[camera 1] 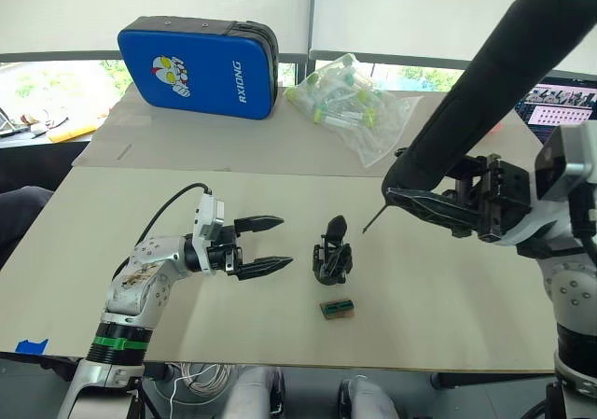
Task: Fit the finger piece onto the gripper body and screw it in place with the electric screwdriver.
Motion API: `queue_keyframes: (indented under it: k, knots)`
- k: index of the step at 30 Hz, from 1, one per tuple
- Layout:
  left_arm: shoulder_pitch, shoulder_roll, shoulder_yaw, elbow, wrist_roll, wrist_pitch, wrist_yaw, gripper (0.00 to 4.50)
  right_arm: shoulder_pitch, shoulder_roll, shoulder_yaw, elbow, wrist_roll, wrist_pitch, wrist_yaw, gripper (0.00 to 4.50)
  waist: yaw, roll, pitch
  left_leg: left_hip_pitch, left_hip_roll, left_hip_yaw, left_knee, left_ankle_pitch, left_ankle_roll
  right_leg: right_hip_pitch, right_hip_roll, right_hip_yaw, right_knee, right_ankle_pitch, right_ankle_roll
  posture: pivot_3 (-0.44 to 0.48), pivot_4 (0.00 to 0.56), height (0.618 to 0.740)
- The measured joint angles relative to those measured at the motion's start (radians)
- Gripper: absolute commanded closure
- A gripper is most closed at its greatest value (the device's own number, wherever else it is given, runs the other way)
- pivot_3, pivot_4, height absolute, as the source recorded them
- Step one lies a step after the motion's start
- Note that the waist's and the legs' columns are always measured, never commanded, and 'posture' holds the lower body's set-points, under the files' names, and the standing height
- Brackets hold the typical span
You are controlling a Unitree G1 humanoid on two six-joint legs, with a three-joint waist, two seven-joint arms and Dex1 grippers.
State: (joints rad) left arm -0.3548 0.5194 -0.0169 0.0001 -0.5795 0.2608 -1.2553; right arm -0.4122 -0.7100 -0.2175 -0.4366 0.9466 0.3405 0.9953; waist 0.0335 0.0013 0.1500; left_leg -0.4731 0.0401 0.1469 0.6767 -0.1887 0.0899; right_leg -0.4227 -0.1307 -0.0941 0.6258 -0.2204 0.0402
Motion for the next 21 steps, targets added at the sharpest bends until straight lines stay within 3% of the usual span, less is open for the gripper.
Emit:
queue_keyframes:
  k: [8, 21]
  knots:
    - [0.002, 0.001, -0.007, 0.007, 0.036, -0.048, -0.048, 0.0, -0.062, 0.068, 0.09, 0.03, -0.05, 0.001, 0.002, 2.59, -0.01, 0.0, 0.0, 0.0, 0.0, 0.0, 0.0, -0.001, -0.001, 0.0, 0.0, 0.0, 0.0, 0.0, 0.0, 0.0, 0.15, 0.74]
    - [0.02, -0.04, -0.046, 0.035, 0.11, -0.119, -0.025, 0.0, -0.106, 0.114, 0.175, 0.085, -0.089, 0.074, 0.03, 2.59, -0.02, 0.0, 0.0, 0.0, 0.0, 0.0, 0.0, 0.0, -0.001, 0.0, 0.0, 0.0, 0.001, 0.0, 0.0, 0.0, 0.15, 0.74]
